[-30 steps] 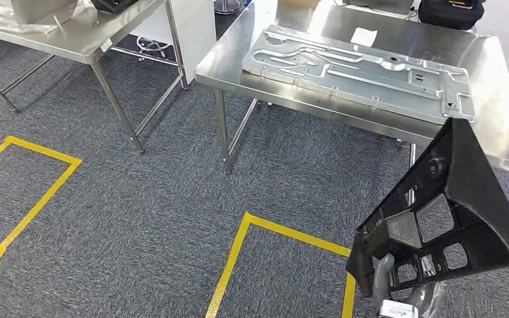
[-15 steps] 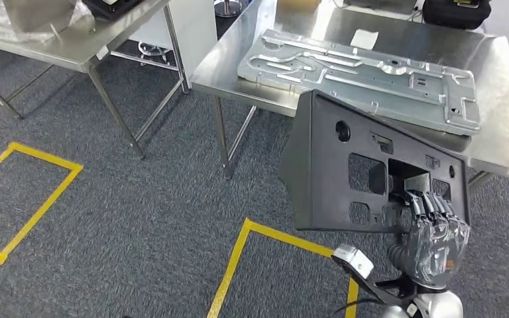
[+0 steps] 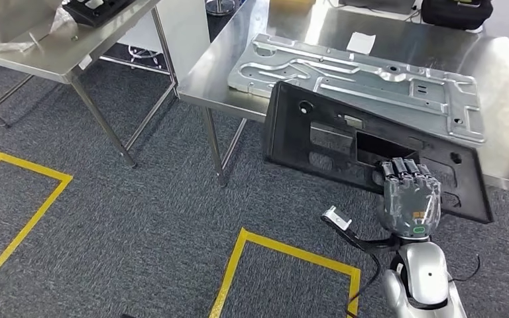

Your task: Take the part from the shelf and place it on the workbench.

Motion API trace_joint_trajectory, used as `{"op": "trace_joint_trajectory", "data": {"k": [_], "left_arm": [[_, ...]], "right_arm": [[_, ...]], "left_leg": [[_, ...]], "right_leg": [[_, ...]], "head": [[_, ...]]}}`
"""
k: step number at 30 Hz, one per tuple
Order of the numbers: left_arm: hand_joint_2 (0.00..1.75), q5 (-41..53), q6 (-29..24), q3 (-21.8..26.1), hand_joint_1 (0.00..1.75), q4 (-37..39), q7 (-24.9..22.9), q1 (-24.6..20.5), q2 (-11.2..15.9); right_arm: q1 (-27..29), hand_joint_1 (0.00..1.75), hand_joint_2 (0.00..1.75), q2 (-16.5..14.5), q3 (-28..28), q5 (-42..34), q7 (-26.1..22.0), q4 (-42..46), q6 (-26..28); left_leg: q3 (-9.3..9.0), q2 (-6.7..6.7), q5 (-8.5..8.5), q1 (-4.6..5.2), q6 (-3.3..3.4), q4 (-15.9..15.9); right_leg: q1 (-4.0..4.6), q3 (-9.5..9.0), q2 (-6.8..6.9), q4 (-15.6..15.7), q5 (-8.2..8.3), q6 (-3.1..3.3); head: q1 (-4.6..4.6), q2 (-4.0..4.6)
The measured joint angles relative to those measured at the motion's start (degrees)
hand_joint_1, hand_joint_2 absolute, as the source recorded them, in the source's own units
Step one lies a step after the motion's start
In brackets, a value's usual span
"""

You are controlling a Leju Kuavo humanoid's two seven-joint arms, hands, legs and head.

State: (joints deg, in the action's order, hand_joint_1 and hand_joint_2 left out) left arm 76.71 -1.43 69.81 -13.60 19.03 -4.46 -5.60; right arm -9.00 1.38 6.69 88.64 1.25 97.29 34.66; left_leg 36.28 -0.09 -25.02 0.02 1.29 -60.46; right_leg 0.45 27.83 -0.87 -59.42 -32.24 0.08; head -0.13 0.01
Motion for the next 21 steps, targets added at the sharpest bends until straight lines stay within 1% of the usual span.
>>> {"op": "trace_joint_trajectory", "data": {"k": [1,2,3,4,5,6,7,8,9,10,11,12,13,14,15,16,17,18,19,20,21], "left_arm": [[0.00,0.0,0.0,0.0,0.00,0.0,0.0,0.0,0.0],[0.00,-0.1,0.1,0.0,0.00,0.0,0.0,-0.1,0.0],[0.00,-0.1,0.1,0.0,0.00,0.0,0.0,-0.2,0.0],[0.00,-0.1,0.1,0.0,0.00,0.0,0.0,-0.2,0.0],[0.00,-0.2,0.1,0.0,0.00,0.0,0.0,-0.2,0.0],[0.00,-0.2,0.1,0.0,0.00,0.1,0.0,-0.1,0.0],[0.00,-0.2,0.1,0.0,0.00,0.1,0.0,-0.1,0.0],[0.00,-0.2,0.1,0.0,0.00,0.1,0.0,0.0,0.0],[0.00,-0.3,0.1,0.0,0.00,0.1,0.0,0.0,-0.1],[0.00,-0.4,0.1,0.0,0.00,0.1,0.0,0.1,-0.1],[0.00,-0.5,0.1,0.0,0.00,0.1,0.0,0.1,-0.1],[0.00,-0.7,0.1,0.0,0.00,0.1,0.0,0.0,-0.1],[0.00,-0.9,0.1,0.0,0.00,0.1,0.0,0.0,0.0],[0.00,-1.0,0.1,0.0,0.00,0.1,0.0,-0.1,0.0],[0.00,-1.1,0.1,0.1,0.00,0.1,0.0,-0.2,0.0],[0.00,-1.1,0.2,0.1,0.00,0.1,0.1,-0.2,-0.1],[0.00,-1.1,0.3,0.1,0.00,0.1,0.5,-0.4,-0.2],[0.00,-1.3,0.2,0.0,0.00,0.1,1.0,-0.7,-0.4],[0.00,-1.5,-0.2,0.0,0.00,0.1,1.0,-1.4,-0.8],[0.00,-1.9,-1.7,0.1,0.00,0.1,-0.6,-2.5,-1.8],[0.00,-2.3,-4.2,0.1,0.00,0.2,-3.6,-4.2,-3.1]], "right_arm": [[-0.1,1.75,1.75,0.2,0.7,-1.0,0.4,-0.4,-0.3],[-0.4,1.75,1.75,0.3,1.5,-2.4,0.8,-0.8,-0.9],[-0.5,1.75,1.75,0.3,2.0,-3.9,1.1,-1.1,-1.3],[-0.6,1.75,1.75,0.4,2.5,-5.2,1.3,-1.4,-1.8],[-0.6,1.75,1.75,0.4,3.0,-6.3,1.5,-1.6,-2.2],[-0.5,1.75,1.75,0.4,3.3,-6.9,1.7,-1.8,-2.4],[-0.4,1.75,1.75,0.4,3.6,-7.3,1.7,-2.1,-2.5],[-0.4,1.75,1.75,0.5,4.0,-7.7,1.8,-2.3,-2.8],[-0.4,1.75,1.75,0.5,4.2,-8.3,1.7,-2.4,-3.4],[-0.3,1.75,1.75,0.6,4.4,-9.2,1.7,-2.6,-4.2],[-0.2,1.75,1.75,0.8,4.6,-10.6,1.5,-2.7,-5.1],[0.0,1.75,1.75,1.0,4.8,-12.0,1.3,-2.8,-6.1],[0.2,1.75,1.75,1.1,5.0,-13.4,0.9,-2.9,-6.8],[0.3,1.75,1.75,1.3,5.3,-14.9,0.4,-2.8,-7.5],[0.3,1.75,1.75,1.4,5.6,-16.2,0.0,-2.8,-8.1],[0.3,1.75,1.75,1.6,5.8,-17.3,-0.4,-2.6,-8.6],[0.2,1.75,1.75,1.7,6.0,-18.0,-0.6,-2.5,-8.9],[0.2,1.75,1.75,1.8,6.1,-18.4,-0.8,-2.5,-9.2],[0.0,1.75,1.75,1.9,6.2,-18.6,-0.9,-2.4,-9.8],[-0.5,1.75,1.75,1.7,6.6,-18.6,-1.0,-2.6,-10.5],[-1.4,1.75,1.75,1.2,7.4,-18.6,-0.8,-3.2,-11.3]], "left_leg": [[-0.71,0.05,-0.05,-0.15,0.27,0.7],[-1.60,0.10,-0.11,-0.32,0.53,1.4],[-2.49,0.16,-0.25,-0.49,0.66,2.0],[-3.26,0.22,-0.52,-0.57,0.74,2.5],[-4.02,0.29,-0.92,-0.65,0.73,2.9],[-4.75,0.37,-1.43,-0.75,0.62,3.0],[-5.53,0.44,-2.03,-0.86,0.47,3.1],[-6.46,0.50,-2.76,-1.00,0.25,3.1],[-7.51,0.54,-3.56,-1.15,-0.03,3.1],[-8.39,0.58,-4.41,-1.26,-0.37,3.1],[-9.25,0.57,-5.25,-1.33,-0.77,3.1],[-9.83,0.52,-5.90,-1.29,-1.20,3.1],[-10.28,0.44,-6.30,-1.26,-1.65,3.3],[-10.72,0.30,-6.37,-1.26,-2.09,3.3],[-10.82,0.09,-6.26,-1.28,-2.47,3.2],[-10.69,-0.09,-6.00,-1.40,-2.73,2.2],[-9.75,-0.22,-5.74,-1.46,-2.90,0.1],[-8.07,-0.30,-5.93,-1.52,-2.99,-3.0],[-5.80,-0.29,-6.75,-1.53,-3.04,-6.8],[-3.09,-0.26,-8.37,-1.46,-3.07,-10.5],[-0.58,-0.25,-10.33,-1.37,-3.04,-13.1]], "right_leg": [[-0.04,0.24,0.07,-0.9,0.36,-0.28],[-0.13,1.40,0.15,-3.0,0.50,-0.61],[-0.31,3.29,0.23,-5.9,0.21,-0.98],[-0.50,5.63,0.29,-9.2,-0.62,-1.35],[-0.77,8.27,0.33,-12.3,-2.02,-1.71],[-1.03,10.35,0.40,-14.0,-3.39,-2.02],[-1.27,11.76,0.49,-14.4,-4.28,-2.28],[-1.51,12.44,0.59,-13.1,-3.99,-2.48],[-1.71,12.35,0.73,-10.2,-2.01,-2.63],[-1.91,11.96,0.95,-6.4,1.72,-2.68],[-1.90,11.65,1.24,-3.1,5.55,-2.56],[-1.74,11.44,1.41,-0.9,8.60,-2.23],[-1.56,11.41,1.41,0.2,10.33,-1.75],[-1.31,11.35,1.22,0.4,10.25,-1.15],[-1.28,10.93,0.80,0.5,9.92,-0.55],[-1.35,10.34,0.46,0.7,9.57,-0.04],[-1.35,9.65,0.23,0.8,9.18,0.44],[-1.36,8.93,0.05,1.0,8.83,0.83],[-1.28,8.32,-0.04,1.1,8.36,1.15],[-1.17,7.78,-0.11,1.1,7.87,1.39],[-1.05,7.29,-0.22,1.1,7.41,1.52]], "head": [[-0.04,0.01],[-0.10,0.01],[-0.19,0.00],[-0.29,0.00],[-0.31,-0.01],[-0.32,0.00],[-0.31,0.00],[-0.31,0.00],[-0.33,0.00],[-0.37,0.00],[-0.39,0.00],[-0.42,0.01],[-0.42,0.00],[-0.37,0.00],[-0.34,0.00],[-0.27,0.00],[-0.12,0.00],[0.03,0.00],[0.18,0.00],[0.31,-0.01],[0.34,-0.01]]}}
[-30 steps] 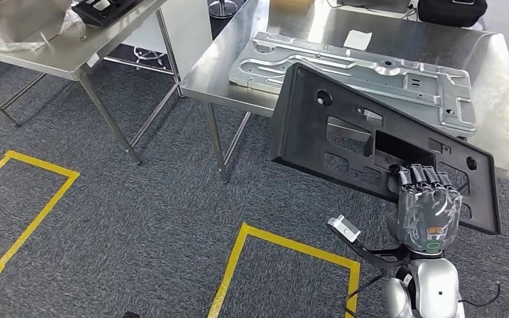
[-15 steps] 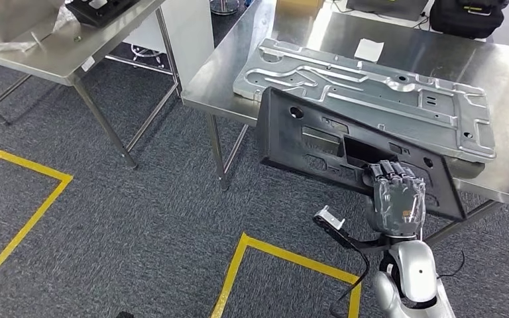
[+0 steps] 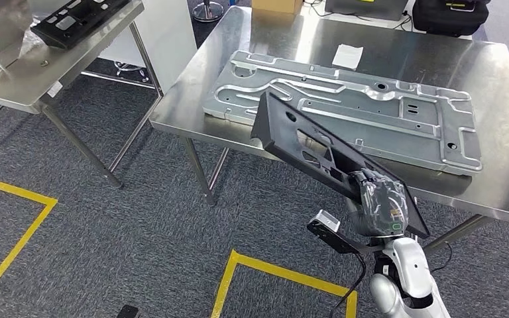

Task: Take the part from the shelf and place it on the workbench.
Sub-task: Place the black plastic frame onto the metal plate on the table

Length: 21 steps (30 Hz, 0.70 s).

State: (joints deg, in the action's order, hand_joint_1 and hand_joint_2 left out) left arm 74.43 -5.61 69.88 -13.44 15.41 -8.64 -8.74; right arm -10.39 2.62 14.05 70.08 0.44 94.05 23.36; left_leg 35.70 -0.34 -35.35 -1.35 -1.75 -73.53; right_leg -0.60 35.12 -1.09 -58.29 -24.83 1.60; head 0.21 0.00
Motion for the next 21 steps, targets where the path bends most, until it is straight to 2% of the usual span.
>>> {"op": "trace_joint_trajectory", "data": {"k": [1,2,3,6,7,8,10,12,13,15,16,17,18,19,20,21], "left_arm": [[0.00,-0.5,-2.8,0.0,0.00,0.0,-3.6,-2.3,-1.7],[0.00,-1.0,-5.3,0.0,0.00,0.1,-6.8,-4.7,-3.4],[0.00,-1.6,-6.8,0.0,0.00,0.1,-8.5,-7.0,-4.8],[0.00,-2.9,-7.3,0.0,0.00,0.4,-8.7,-10.8,-7.4],[0.00,-3.2,-7.1,0.0,0.00,0.5,-8.5,-11.1,-7.9],[0.00,-3.6,-7.0,0.0,0.00,0.5,-8.5,-11.2,-8.2],[0.00,-4.1,-6.9,0.1,0.00,0.5,-8.4,-11.6,-8.5],[0.00,-4.5,-6.7,0.1,0.00,0.5,-8.3,-12.3,-8.7],[0.00,-4.7,-6.6,0.1,0.00,0.5,-8.2,-12.6,-8.8],[0.00,-5.0,-6.5,0.1,0.00,0.5,-8.2,-12.9,-9.0],[0.00,-5.1,-6.5,0.1,0.00,0.5,-8.2,-12.9,-9.1],[0.00,-5.3,-6.5,0.1,0.00,0.5,-8.2,-12.8,-9.1],[0.00,-5.4,-6.5,0.1,0.00,0.5,-8.2,-12.7,-9.2],[0.00,-5.6,-6.5,0.1,0.00,0.5,-8.2,-12.7,-9.3],[0.00,-5.8,-6.5,0.1,0.00,0.5,-8.2,-12.7,-9.3],[0.00,-6.0,-6.5,0.1,0.00,0.5,-8.2,-12.8,-9.4]], "right_arm": [[-1.5,1.75,1.75,-0.8,1.2,0.1,0.5,-1.1,-0.6],[-3.3,1.75,1.75,-1.8,2.9,0.3,1.1,-2.4,-0.8],[-5.1,1.75,1.75,-2.7,4.6,0.4,1.7,-3.7,-0.8],[-9.1,1.75,1.75,-4.4,9.0,0.2,2.3,-6.3,-0.6],[-10.1,1.75,1.75,-4.8,10.1,0.2,2.4,-6.9,-0.6],[-11.2,1.75,1.75,-5.0,11.0,0.2,2.4,-7.5,-0.6],[-13.7,1.75,1.75,-5.3,12.9,0.4,2.7,-8.1,-1.1],[-16.5,1.75,1.75,-5.5,15.0,1.0,3.1,-8.5,-2.0],[-17.7,1.75,1.75,-5.6,15.9,1.2,3.4,-8.7,-2.5],[-20.1,1.75,1.75,-5.7,17.8,1.9,4.2,-9.2,-3.5],[-20.9,1.75,1.75,-5.7,18.5,2.3,4.5,-9.5,-3.9],[-21.8,1.75,1.75,-5.8,19.2,2.9,5.0,-9.8,-4.4],[-22.7,1.75,1.75,-5.8,19.8,3.6,5.4,-10.0,-4.8],[-23.7,1.75,1.75,-5.8,20.4,4.2,5.7,-10.2,-5.1],[-24.6,1.75,1.75,-5.8,20.9,4.7,6.0,-10.5,-5.4],[-25.5,1.75,1.75,-5.8,21.3,5.2,6.3,-10.7,-5.7]], "left_leg": [[1.96,0.01,-1.56,0.13,0.13,-1.1],[3.11,0.04,-1.85,0.30,0.40,-0.4],[3.41,0.07,-0.41,0.50,0.85,1.9],[1.81,0.29,9.78,1.44,2.64,12.2],[1.39,0.28,11.97,1.69,2.96,14.1],[1.26,0.24,12.73,1.89,3.10,14.8],[0.65,-0.01,12.76,1.65,3.13,15.5],[-0.50,-0.09,12.56,1.19,3.47,16.6],[-1.03,-0.11,12.39,1.09,3.65,16.9],[-1.85,-0.03,11.69,1.00,3.81,17.1],[-2.31,0.03,11.22,0.92,3.71,17.1],[-2.90,0.09,10.65,0.80,3.52,17.0],[-3.60,0.15,10.04,0.68,3.31,16.9],[-4.34,0.17,9.36,0.56,3.06,16.7],[-4.91,0.18,8.71,0.49,2.75,16.6],[-5.33,0.18,8.19,0.52,2.39,16.5]], "right_leg": [[0.14,-0.48,-0.12,0.0,-0.42,0.07],[0.30,-0.96,-0.22,0.0,-0.82,0.10],[0.48,-1.50,-0.31,0.0,-1.22,0.11],[0.95,-3.08,-0.56,0.0,-2.56,-0.12],[0.99,-3.32,-0.77,0.0,-2.87,-0.33],[0.97,-3.42,-0.99,0.1,-3.08,-0.62],[0.98,-3.59,-1.10,0.3,-3.56,-1.25],[1.02,-2.55,-0.38,-2.2,-5.00,-1.90],[0.84,-1.07,0.02,-5.0,-6.13,-2.15],[0.31,3.86,0.36,-12.6,-8.31,-2.73],[0.01,5.86,0.42,-15.0,-8.15,-3.02],[-0.30,7.12,0.51,-15.5,-6.77,-3.32],[-0.55,7.03,0.67,-13.5,-4.03,-3.57],[-0.77,6.12,0.92,-9.6,-0.63,-3.77],[-0.82,5.01,1.22,-6.1,1.93,-3.85],[-0.70,3.99,1.44,-3.3,3.55,-3.76]], "head": [[0.03,0.00],[0.07,0.00],[0.11,0.00],[-0.01,0.01],[-0.08,0.01],[-0.15,0.01],[-0.05,0.00],[-0.33,0.01],[-0.49,0.01],[-0.70,0.02],[-0.72,0.01],[-0.74,0.01],[-0.74,0.01],[-0.75,0.00],[-0.79,0.01],[-0.83,0.01]]}}
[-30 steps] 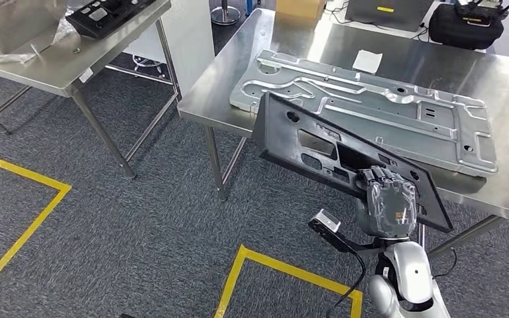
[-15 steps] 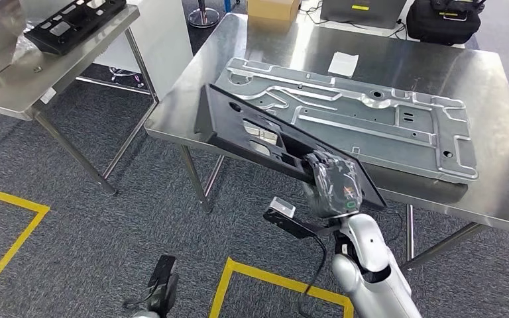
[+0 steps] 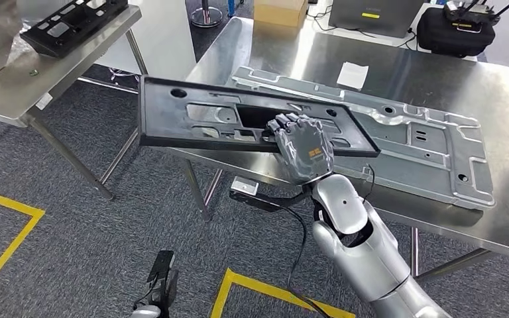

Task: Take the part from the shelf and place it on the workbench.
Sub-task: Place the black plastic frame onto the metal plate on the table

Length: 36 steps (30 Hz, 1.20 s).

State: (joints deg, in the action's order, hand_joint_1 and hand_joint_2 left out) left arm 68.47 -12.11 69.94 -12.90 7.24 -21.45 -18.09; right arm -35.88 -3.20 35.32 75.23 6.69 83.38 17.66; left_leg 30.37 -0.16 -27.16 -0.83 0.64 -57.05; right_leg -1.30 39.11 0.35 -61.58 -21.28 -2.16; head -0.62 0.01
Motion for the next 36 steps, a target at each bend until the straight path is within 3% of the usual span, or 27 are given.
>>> {"op": "trace_joint_trajectory", "data": {"k": [1,3,6,7,9,10,11,12,14,15,16,18,21,23,25,26,27,29,30,31,33,36], "left_arm": [[0.00,-0.1,0.0,0.0,0.00,0.0,0.0,-0.1,0.0],[0.00,-0.2,0.0,0.0,0.00,0.0,0.0,-0.1,0.0],[0.00,-0.4,0.0,-0.2,0.00,0.0,0.0,-0.3,-0.1],[0.00,-0.6,0.0,-0.2,0.00,0.0,0.0,-0.3,-0.1],[0.00,-1.0,0.0,-0.2,0.00,0.0,0.0,-0.2,-0.1],[0.00,-1.2,0.0,-0.2,0.00,0.0,0.0,-0.1,-0.1],[0.00,-1.4,0.0,-0.2,0.00,0.0,0.0,0.0,-0.1],[0.00,-1.6,0.0,-0.2,0.00,0.0,0.0,0.1,-0.1],[0.00,-2.1,-0.1,-0.2,0.00,0.0,0.0,0.1,0.0],[0.00,-2.3,-0.1,-0.2,0.00,0.0,0.0,0.1,0.1],[0.00,-2.5,-0.1,-0.2,0.00,0.0,0.0,0.0,0.2],[0.00,-2.9,-0.2,-0.2,0.00,0.0,0.0,0.0,0.2],[0.00,-3.2,-0.3,-0.4,0.00,0.0,0.0,-0.1,0.1],[0.00,-3.4,-0.4,-0.4,0.00,0.0,0.0,-0.2,0.1],[0.00,-3.6,-0.4,-0.4,0.00,0.0,0.0,-0.1,0.1],[0.00,-3.7,-0.4,-0.4,0.00,0.0,0.0,0.0,0.1],[0.00,-3.9,-0.4,-0.5,0.00,0.0,0.0,0.0,0.1],[0.00,-4.2,-0.5,-0.6,0.00,0.0,0.0,0.0,0.1],[0.00,-4.3,-0.4,-0.7,0.00,0.0,0.0,0.0,0.1],[0.00,-4.3,-0.4,-0.8,0.00,0.0,0.0,-0.2,0.1],[0.00,-4.6,-0.4,-0.9,0.00,0.0,-0.2,-0.4,0.1],[0.00,-5.0,-0.4,-1.2,0.00,0.0,-0.5,-0.6,0.1]], "right_arm": [[-0.8,1.75,1.75,0.0,0.4,0.3,0.2,-0.2,-0.3],[-2.3,1.75,1.75,0.0,1.1,0.9,0.6,-0.7,-1.3],[-4.1,1.75,1.75,0.0,1.9,1.4,1.1,-1.5,-2.7],[-4.6,1.75,1.75,0.0,2.1,1.4,1.2,-1.9,-3.1],[-5.5,1.75,1.75,0.1,2.4,1.4,1.6,-3.0,-4.4],[-5.7,1.75,1.75,0.1,2.6,1.3,1.8,-3.9,-5.2],[-5.8,1.75,1.75,0.2,2.7,1.2,2.1,-4.9,-6.0],[-6.0,1.75,1.75,0.2,2.9,1.0,2.4,-5.9,-6.6],[-6.5,1.75,1.75,0.3,3.0,0.5,2.7,-8.0,-7.2],[-6.9,1.75,1.75,0.3,3.0,0.1,2.9,-9.0,-7.3],[-7.3,1.75,1.75,0.3,3.0,-0.2,3.0,-10.0,-7.4],[-7.7,1.75,1.75,0.5,3.0,-0.7,3.1,-11.7,-7.5],[-7.9,1.75,1.75,0.6,2.5,-1.4,3.1,-14.0,-7.5],[-8.2,1.75,1.75,0.8,2.1,-1.8,3.1,-15.6,-7.4],[-8.0,1.75,1.75,1.1,2.0,-2.0,3.0,-17.3,-7.4],[-7.9,1.75,1.75,1.2,1.9,-2.1,3.0,-18.1,-7.5],[-7.8,1.75,1.75,1.3,1.7,-2.3,3.0,-19.0,-7.5],[-8.1,1.75,1.75,1.4,1.1,-2.8,2.8,-20.6,-7.5],[-8.4,1.75,1.75,1.5,0.8,-3.2,2.6,-21.6,-7.3],[-8.6,1.75,1.75,1.6,0.5,-3.5,2.4,-22.6,-7.1],[-9.0,1.75,1.75,1.7,0.1,-4.0,1.9,-24.4,-6.7],[-9.2,1.75,1.75,1.6,-0.6,-4.3,1.5,-26.4,-6.4]], "left_leg": [[-0.15,-0.02,-0.40,0.05,-0.42,-0.1],[-0.12,-0.22,-0.88,0.17,-1.23,-0.1],[0.71,-0.40,-2.58,-0.04,-2.08,-2.4],[2.10,-0.36,-3.86,-0.13,-2.32,-5.4],[6.59,-0.34,-6.34,-0.22,-2.68,-13.4],[8.85,-0.34,-6.62,-0.25,-2.74,-16.6],[10.33,-0.34,-5.59,-0.26,-2.66,-17.7],[10.84,-0.33,-3.32,-0.26,-2.47,-16.5],[9.36,-0.25,2.76,-0.14,-1.82,-9.4],[8.38,-0.16,4.75,0.03,-1.50,-6.2],[7.55,-0.09,5.46,0.19,-1.20,-3.9],[6.91,0.02,4.52,0.41,-0.79,-2.4],[5.96,0.19,3.71,-0.05,-0.05,-1.1],[4.97,0.24,3.28,-0.23,0.49,-0.7],[4.08,0.30,2.60,-0.22,0.74,-0.6],[3.58,0.38,2.20,-0.22,0.74,-0.6],[3.00,0.46,1.76,-0.22,0.70,-0.6],[1.70,0.58,0.74,-0.22,0.44,-0.7],[1.26,0.59,0.27,-0.12,0.20,-0.8],[1.04,0.59,-0.07,-0.03,-0.09,-0.9],[1.12,0.58,-0.43,0.13,-0.67,-0.9],[1.65,0.46,-1.71,0.18,-1.54,-2.4]], "right_leg": [[0.21,-0.65,0.12,1.7,0.21,0.32],[0.64,-1.17,-0.05,2.6,-1.27,1.29],[0.21,-2.32,-0.36,3.4,-2.57,2.57],[0.10,-2.89,-0.39,3.6,-2.90,2.94],[0.24,-3.82,-0.51,3.6,-3.66,3.41],[0.33,-4.34,-0.64,3.6,-4.09,3.47],[0.42,-4.93,-0.80,3.6,-4.55,3.47],[0.49,-5.60,-0.96,3.6,-5.05,3.41],[0.56,-6.94,-1.22,3.5,-6.09,3.14],[0.66,-7.32,-1.33,3.5,-6.51,2.91],[0.76,-7.44,-1.40,3.5,-6.79,2.64],[0.91,-7.15,-1.40,3.5,-7.03,2.09],[0.89,-6.58,-1.13,2.1,-8.30,1.34],[0.85,-3.68,-0.98,-3.9,-10.90,1.01],[0.82,0.87,-0.95,-11.2,-12.70,0.82],[0.78,2.52,-0.94,-12.8,-11.99,0.75],[0.71,3.14,-0.91,-12.1,-9.91,0.72],[0.63,1.79,-0.68,-5.4,-3.65,0.84],[0.78,0.76,-0.54,-2.0,-1.27,1.00],[0.93,-0.06,-0.42,0.4,-0.10,1.27],[1.35,-0.70,-0.38,2.0,-0.73,1.96],[0.83,-1.60,-0.53,3.1,-2.03,2.96]], "head": [[-0.08,0.01],[-0.08,0.01],[0.26,0.00],[0.42,-0.01],[0.69,0.00],[0.75,0.00],[0.77,0.00],[0.79,-0.01],[0.74,-0.01],[0.70,-0.01],[0.69,-0.01],[0.77,-0.01],[0.71,-0.01],[0.42,-0.01],[0.30,-0.01],[0.29,-0.01],[0.28,-0.01],[0.26,0.00],[0.31,0.01],[0.36,0.01],[0.49,0.00],[0.59,-0.01]]}}
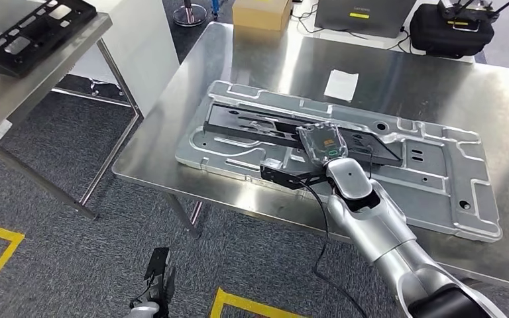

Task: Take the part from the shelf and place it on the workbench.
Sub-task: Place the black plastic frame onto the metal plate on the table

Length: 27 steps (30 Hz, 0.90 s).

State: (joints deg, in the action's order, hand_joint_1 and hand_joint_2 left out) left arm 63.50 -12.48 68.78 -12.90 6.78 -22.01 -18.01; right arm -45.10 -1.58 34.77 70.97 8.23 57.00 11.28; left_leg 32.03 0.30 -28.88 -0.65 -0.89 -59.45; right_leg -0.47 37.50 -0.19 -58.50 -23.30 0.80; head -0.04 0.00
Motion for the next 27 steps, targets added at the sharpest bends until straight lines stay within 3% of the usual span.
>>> {"op": "trace_joint_trajectory", "data": {"k": [2,4,5,6,7,9,10,12,15,16,19,20,21,22,24,25,27], "left_arm": [[0.00,-0.2,0.0,-0.1,0.00,0.0,0.0,-0.2,0.0],[0.00,-0.4,0.0,-0.1,0.00,0.0,0.0,-0.2,0.1],[0.00,-0.4,0.0,-0.1,0.00,0.0,0.0,-0.2,0.2],[0.00,-0.5,0.0,-0.1,0.00,0.0,0.0,-0.2,0.2],[0.00,-0.7,0.0,-0.1,0.00,0.0,0.0,-0.1,0.3],[0.00,-1.0,0.0,-0.1,0.00,0.0,0.2,-0.2,0.5],[0.00,-1.1,0.0,-0.1,0.00,0.0,0.4,-0.2,0.6],[0.00,-1.2,0.0,-0.1,0.00,0.0,0.6,-0.3,0.7],[1.31,-1.2,0.0,-0.2,0.00,0.0,0.6,-0.3,0.7],[1.31,-1.1,0.0,-0.2,0.00,0.0,0.6,-0.3,0.7],[0.00,-1.0,0.0,-0.4,0.00,0.0,0.3,-0.4,0.7],[0.00,-1.1,0.1,-0.4,0.00,0.0,0.3,-0.4,0.7],[0.00,-1.3,0.1,-0.4,0.00,0.0,0.5,-0.4,0.7],[0.00,-1.5,0.2,-0.4,0.00,0.0,0.6,-0.3,0.7],[0.00,-1.8,0.2,-0.4,0.00,0.0,0.7,-0.3,0.7],[0.00,-2.0,0.1,-0.4,0.00,0.0,0.7,-0.3,0.7],[0.00,-2.6,0.0,-0.4,0.00,0.0,0.9,-0.2,0.8]], "right_arm": [[-0.1,1.75,1.75,-0.2,-0.4,-0.2,-0.1,-1.5,0.4],[-0.1,1.75,1.75,-0.3,-0.6,-0.3,-0.2,-3.1,0.7],[0.0,1.75,1.75,-0.3,-0.7,-0.4,-0.3,-3.8,0.7],[0.0,1.75,1.75,-0.3,-0.8,-0.4,-0.3,-4.4,0.7],[0.1,1.75,1.75,-0.4,-0.9,-0.4,-0.3,-4.8,0.8],[0.0,1.75,1.75,-0.5,-1.2,-0.6,-0.3,-5.6,1.1],[-0.1,1.75,1.75,-0.6,-1.4,-0.7,-0.3,-5.9,1.4],[-0.1,1.75,1.75,-0.7,-1.8,-0.8,-0.3,-6.5,1.7],[-0.1,0.44,1.75,-0.8,-2.2,-0.8,-0.4,-7.1,1.8],[-0.3,0.00,1.75,-0.8,-2.3,-0.9,-0.5,-7.2,1.8],[-0.2,0.00,1.75,-0.8,-2.7,-1.2,-0.7,-7.8,2.0],[0.1,0.00,1.75,-0.8,-2.8,-1.5,-1.0,-8.0,2.2],[0.4,0.00,1.75,-0.8,-3.0,-1.8,-1.3,-8.2,2.5],[0.8,0.00,1.75,-0.8,-3.2,-2.3,-1.7,-8.4,3.0],[1.5,0.00,1.75,-1.0,-3.9,-3.8,-3.1,-8.6,4.3],[2.0,0.00,1.75,-1.3,-4.3,-5.1,-4.1,-8.7,5.1],[3.8,0.00,1.75,-1.8,-5.4,-8.1,-6.4,-8.4,6.5]], "left_leg": [[2.87,-0.06,-2.41,-0.10,-0.44,-5.7],[7.58,-0.08,-4.63,-0.12,-0.69,-13.5],[9.37,-0.08,-4.50,-0.11,-0.67,-15.7],[10.17,-0.08,-3.16,-0.10,-0.55,-15.7],[9.87,-0.07,-0.81,-0.07,-0.30,-13.5],[7.27,-0.04,4.31,0.15,0.49,-5.7],[6.00,-0.01,5.67,0.32,0.89,-2.5],[4.99,0.04,5.87,0.62,1.41,0.1],[4.50,0.03,5.95,0.24,1.90,1.1],[4.23,-0.01,6.04,0.08,2.13,1.5],[3.89,-0.08,5.93,0.02,2.58,1.7],[3.86,-0.05,5.85,0.02,2.63,1.6],[3.80,0.01,5.73,0.02,2.63,1.5],[3.69,0.10,5.56,0.01,2.56,1.4],[3.40,0.25,5.07,0.04,2.20,1.1],[3.32,0.29,4.84,0.13,1.94,0.9],[3.22,0.26,4.60,0.25,1.36,0.8]], "right_leg": [[-0.23,-0.77,-0.08,0.2,-0.38,0.51],[-0.13,-1.34,-0.16,0.2,-0.85,0.80],[-0.05,-1.64,-0.23,0.2,-1.12,0.85],[0.04,-1.96,-0.31,0.1,-1.41,0.84],[0.12,-2.32,-0.41,0.0,-1.73,0.80],[0.31,-3.01,-0.56,-0.2,-2.38,0.60],[0.40,-3.14,-0.65,-0.3,-2.60,0.40],[0.48,-3.04,-0.71,-0.2,-2.73,-0.07],[0.45,-2.83,-0.57,-0.6,-3.28,-0.96],[0.41,-2.17,-0.50,-2.2,-4.23,-1.30],[0.02,3.28,-0.30,-12.6,-8.73,-2.16],[-0.12,4.97,-0.24,-15.3,-9.24,-2.36],[-0.27,5.68,-0.18,-15.9,-8.58,-2.49],[-0.39,5.15,-0.11,-14.2,-6.81,-2.53],[-0.46,1.68,0.09,-6.5,-2.50,-2.33],[-0.35,0.14,0.13,-3.1,-1.24,-2.10],[0.00,-1.08,0.08,-0.5,-0.99,-1.59]], "head": [[0.18,0.01],[0.32,0.01],[0.31,0.01],[0.34,0.00],[0.34,0.00],[0.31,0.01],[0.27,0.01],[0.28,0.01],[0.35,0.00],[0.27,0.00],[0.06,0.00],[0.05,0.00],[0.04,0.00],[0.04,0.00],[0.02,0.00],[0.03,0.00],[0.06,0.00]]}}
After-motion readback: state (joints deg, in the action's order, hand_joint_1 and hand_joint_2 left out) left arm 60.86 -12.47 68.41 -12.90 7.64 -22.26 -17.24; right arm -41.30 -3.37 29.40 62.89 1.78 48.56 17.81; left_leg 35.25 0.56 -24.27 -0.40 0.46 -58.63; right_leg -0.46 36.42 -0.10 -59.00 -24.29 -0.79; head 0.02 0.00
